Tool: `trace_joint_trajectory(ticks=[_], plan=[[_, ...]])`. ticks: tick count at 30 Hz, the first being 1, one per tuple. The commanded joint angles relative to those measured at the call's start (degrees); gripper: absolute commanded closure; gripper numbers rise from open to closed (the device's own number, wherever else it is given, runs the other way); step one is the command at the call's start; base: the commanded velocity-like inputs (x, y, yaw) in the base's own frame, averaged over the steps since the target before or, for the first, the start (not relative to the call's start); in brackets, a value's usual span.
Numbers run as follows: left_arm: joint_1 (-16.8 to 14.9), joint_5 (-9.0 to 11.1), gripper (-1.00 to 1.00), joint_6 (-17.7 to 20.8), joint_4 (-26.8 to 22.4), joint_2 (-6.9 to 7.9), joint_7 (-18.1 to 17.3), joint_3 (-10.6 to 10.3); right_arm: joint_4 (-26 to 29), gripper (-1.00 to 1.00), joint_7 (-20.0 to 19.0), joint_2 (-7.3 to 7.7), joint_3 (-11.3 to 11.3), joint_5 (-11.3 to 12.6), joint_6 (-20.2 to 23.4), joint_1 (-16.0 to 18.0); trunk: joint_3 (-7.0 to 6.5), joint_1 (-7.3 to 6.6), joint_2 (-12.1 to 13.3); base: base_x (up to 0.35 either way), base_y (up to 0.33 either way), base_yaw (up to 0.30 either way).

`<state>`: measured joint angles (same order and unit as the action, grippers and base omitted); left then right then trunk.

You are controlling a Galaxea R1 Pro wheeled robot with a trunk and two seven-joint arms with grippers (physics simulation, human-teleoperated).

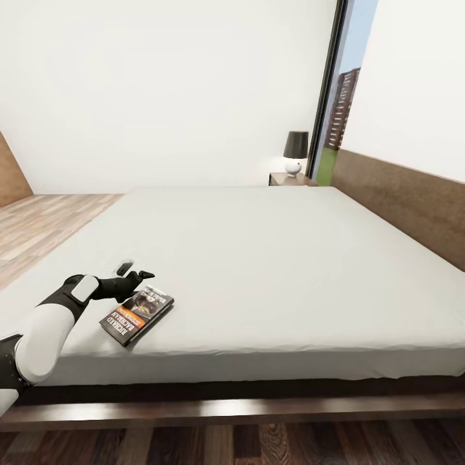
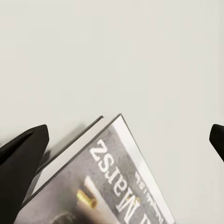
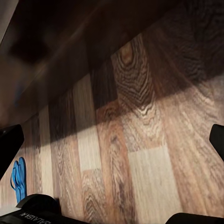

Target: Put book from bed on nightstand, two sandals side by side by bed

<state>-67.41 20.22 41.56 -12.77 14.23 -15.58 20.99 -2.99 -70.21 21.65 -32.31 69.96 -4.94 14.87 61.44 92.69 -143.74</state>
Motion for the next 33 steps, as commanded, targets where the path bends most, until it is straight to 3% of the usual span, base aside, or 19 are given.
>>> trace_joint_trajectory(ticks=[1, 33], plan=[[0.00, -1.05, -1.00, 0.27, 0.01, 0.01, 0.02, -0.07, -0.17, -1.00, -0.19, -0.03, -0.48, 0.29, -0.51, 0.07, 0.06, -0.01, -0.02, -0.035, 0.000, 0.000], [0.00, -1.06, -1.00, 0.27, 0.01, 0.01, 0.02, -0.07, -0.17, -1.00, -0.19, -0.11, -0.49, 0.28, -0.51, 0.07, 0.06, -0.01, -0.02, -0.039, 0.000, 0.000]])
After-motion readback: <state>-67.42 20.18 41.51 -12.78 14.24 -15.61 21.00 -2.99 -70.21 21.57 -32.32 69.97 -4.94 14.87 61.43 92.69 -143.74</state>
